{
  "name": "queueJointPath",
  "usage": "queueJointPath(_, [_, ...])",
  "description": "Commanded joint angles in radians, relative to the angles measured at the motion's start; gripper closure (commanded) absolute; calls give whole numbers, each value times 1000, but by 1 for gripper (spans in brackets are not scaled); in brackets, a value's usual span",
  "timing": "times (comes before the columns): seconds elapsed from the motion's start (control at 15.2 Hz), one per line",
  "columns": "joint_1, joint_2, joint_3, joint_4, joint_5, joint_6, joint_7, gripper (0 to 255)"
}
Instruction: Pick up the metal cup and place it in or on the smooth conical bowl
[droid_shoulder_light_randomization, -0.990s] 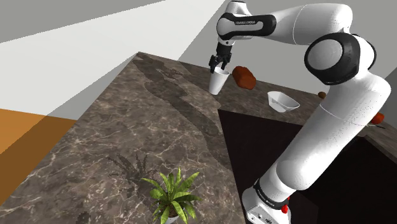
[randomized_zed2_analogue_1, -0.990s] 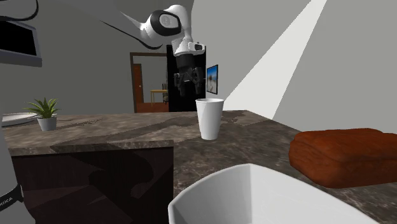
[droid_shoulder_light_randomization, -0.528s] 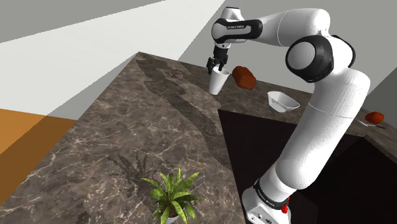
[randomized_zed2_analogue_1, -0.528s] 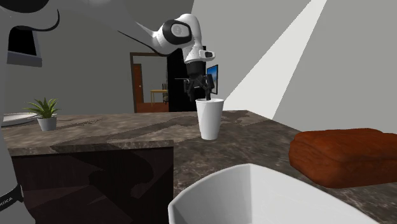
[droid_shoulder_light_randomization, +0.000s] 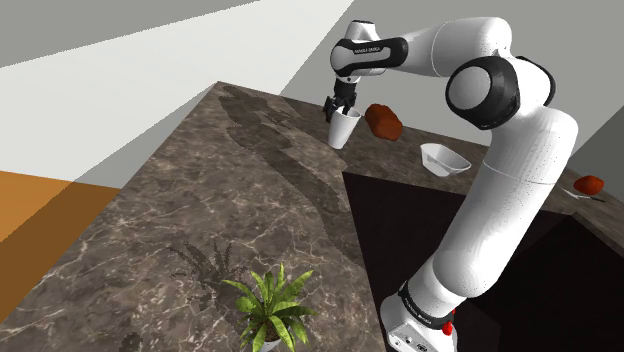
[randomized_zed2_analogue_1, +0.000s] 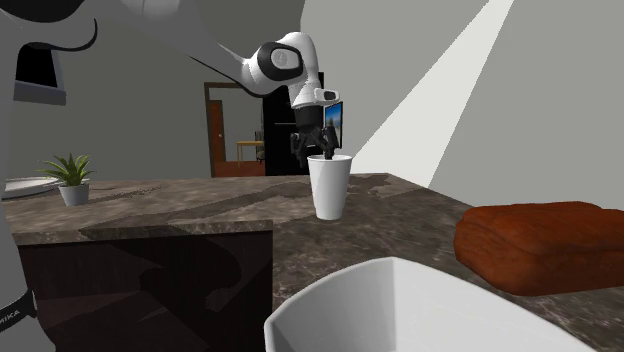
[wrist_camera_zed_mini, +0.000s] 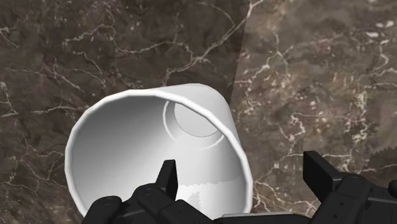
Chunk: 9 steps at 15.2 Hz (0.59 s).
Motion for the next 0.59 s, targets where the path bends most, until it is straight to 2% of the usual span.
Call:
queueJointPath(0.0, [0, 0, 0, 0, 0, 0, 0, 0])
queueJointPath(0.13, [0, 0, 0, 0, 0, 0, 0, 0])
queueJointPath(0.2, [0, 0, 0, 0, 0, 0, 0, 255])
queueJointPath(0.53, [0, 0, 0, 0, 0, 0, 0, 255])
